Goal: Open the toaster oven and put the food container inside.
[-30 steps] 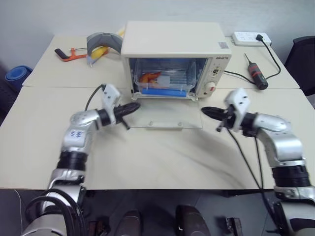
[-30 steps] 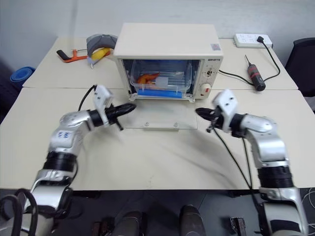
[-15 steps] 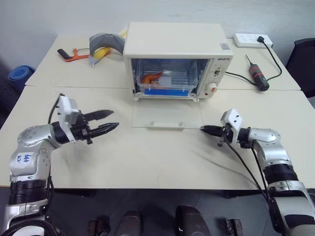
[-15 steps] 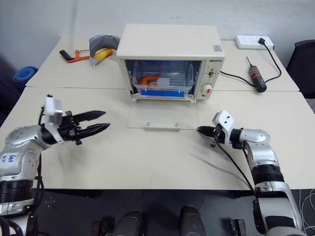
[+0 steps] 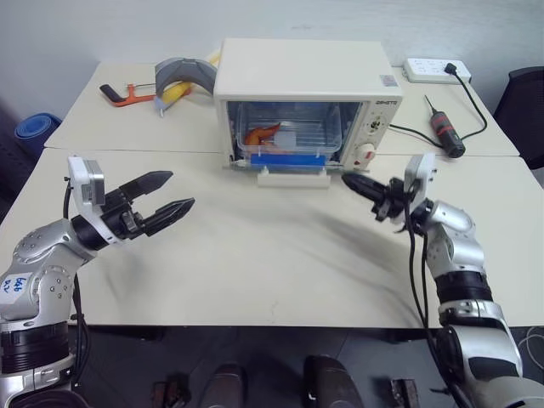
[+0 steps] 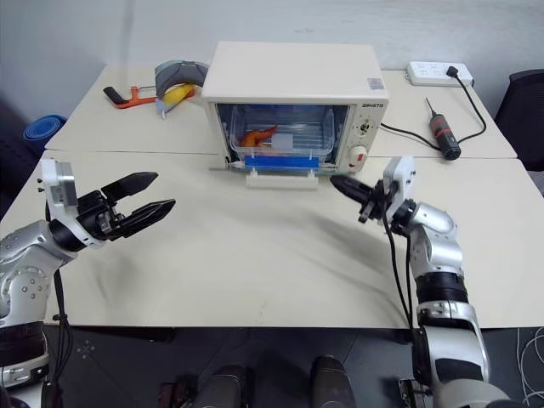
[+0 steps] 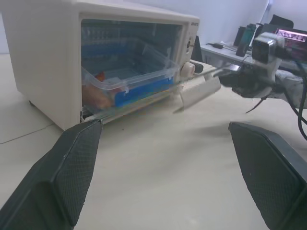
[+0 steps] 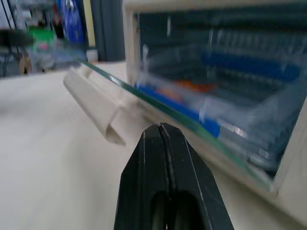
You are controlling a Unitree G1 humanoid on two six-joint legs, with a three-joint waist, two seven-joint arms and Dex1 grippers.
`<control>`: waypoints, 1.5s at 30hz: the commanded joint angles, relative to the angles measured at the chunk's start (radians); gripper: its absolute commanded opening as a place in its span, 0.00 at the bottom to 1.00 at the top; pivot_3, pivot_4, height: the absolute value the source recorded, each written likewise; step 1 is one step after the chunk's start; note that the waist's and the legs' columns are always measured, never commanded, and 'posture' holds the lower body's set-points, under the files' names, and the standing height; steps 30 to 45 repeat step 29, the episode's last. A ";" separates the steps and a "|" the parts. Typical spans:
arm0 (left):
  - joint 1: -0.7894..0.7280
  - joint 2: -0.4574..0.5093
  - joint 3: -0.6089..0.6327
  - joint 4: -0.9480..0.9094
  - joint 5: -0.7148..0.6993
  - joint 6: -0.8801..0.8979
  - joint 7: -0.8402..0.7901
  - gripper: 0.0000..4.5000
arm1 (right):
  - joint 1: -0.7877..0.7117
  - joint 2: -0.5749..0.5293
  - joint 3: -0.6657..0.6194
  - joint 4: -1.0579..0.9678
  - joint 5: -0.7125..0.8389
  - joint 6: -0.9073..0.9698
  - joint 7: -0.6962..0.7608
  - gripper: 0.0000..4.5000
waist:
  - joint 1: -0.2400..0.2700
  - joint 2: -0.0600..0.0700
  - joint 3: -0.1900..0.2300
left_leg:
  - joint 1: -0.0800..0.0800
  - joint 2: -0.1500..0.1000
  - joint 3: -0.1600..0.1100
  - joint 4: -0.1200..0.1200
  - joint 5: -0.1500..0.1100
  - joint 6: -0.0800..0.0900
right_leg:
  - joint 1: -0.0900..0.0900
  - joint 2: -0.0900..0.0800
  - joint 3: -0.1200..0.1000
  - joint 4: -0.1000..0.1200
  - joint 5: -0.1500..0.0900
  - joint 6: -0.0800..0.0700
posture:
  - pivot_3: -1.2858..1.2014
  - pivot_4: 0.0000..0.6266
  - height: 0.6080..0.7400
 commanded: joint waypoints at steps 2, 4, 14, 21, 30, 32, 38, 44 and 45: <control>-0.048 -0.008 0.031 0.038 0.003 -0.053 0.031 0.99 | -0.094 0.019 -0.039 -0.044 0.062 0.049 -0.027 0.00 | -0.001 0.000 0.000 | 0.000 0.000 0.000 0.000 0.000 0.000 | 0.000 0.000 0.000 0.000 0.000 0.000 | 0.52 0.24 1.00; -0.064 -0.011 0.041 0.094 0.014 -0.075 0.044 0.99 | -0.124 0.021 -0.043 -0.035 0.069 0.064 -0.030 0.00 | 0.001 0.000 0.000 | 0.000 0.000 0.000 0.000 0.000 0.000 | 0.000 0.000 0.000 0.000 0.000 0.000 | 0.52 0.24 1.00; 0.118 0.105 -0.007 0.150 0.185 -0.252 -0.085 1.00 | 0.102 -0.114 0.023 -0.374 0.079 0.207 0.092 0.36 | 0.004 0.001 0.000 | -0.001 -0.001 -0.001 -0.002 0.000 0.000 | -0.001 0.000 -0.001 0.000 0.000 0.000 | 0.52 0.24 1.00; 0.368 0.102 0.026 0.054 0.264 -0.404 -0.112 1.00 | 0.473 -0.249 0.062 -0.496 -0.036 -0.039 0.264 0.91 | 0.007 0.001 0.000 | 0.001 -0.001 0.000 -0.001 0.000 0.000 | 0.002 0.000 0.000 -0.002 0.000 0.000 | 0.52 0.24 1.00; 0.496 0.074 0.048 0.066 0.319 -0.558 -0.081 1.00 | 0.555 -0.224 0.029 -0.442 -0.033 -0.154 0.211 1.00 | 0.008 0.001 0.001 | 0.009 0.000 0.001 -0.003 -0.001 0.001 | 0.010 0.000 0.000 -0.004 0.000 0.000 | 0.52 0.24 1.00; 0.496 0.074 0.048 0.066 0.319 -0.558 -0.081 1.00 | 0.555 -0.224 0.029 -0.442 -0.033 -0.154 0.211 1.00 | 0.008 0.001 0.001 | 0.009 0.000 0.001 -0.003 -0.001 0.001 | 0.010 0.000 0.000 -0.004 0.000 0.000 | 0.52 0.24 1.00; 0.496 0.074 0.048 0.066 0.319 -0.558 -0.081 1.00 | 0.555 -0.224 0.029 -0.442 -0.033 -0.154 0.211 1.00 | 0.008 0.001 0.001 | 0.009 0.000 0.001 -0.003 -0.001 0.001 | 0.010 0.000 0.000 -0.004 0.000 0.000 | 0.52 0.24 1.00; 0.496 0.074 0.048 0.066 0.319 -0.558 -0.081 1.00 | 0.555 -0.224 0.029 -0.442 -0.033 -0.154 0.211 1.00 | 0.008 0.001 0.001 | 0.009 0.000 0.001 -0.003 -0.001 0.001 | 0.010 0.000 0.000 -0.004 0.000 0.000 | 0.52 0.24 1.00; 0.496 0.074 0.048 0.066 0.319 -0.558 -0.081 1.00 | 0.555 -0.224 0.029 -0.442 -0.033 -0.154 0.211 1.00 | 0.008 0.001 0.001 | 0.009 0.000 0.001 -0.003 -0.001 0.001 | 0.010 0.000 0.000 -0.004 0.000 0.000 | 0.52 0.24 1.00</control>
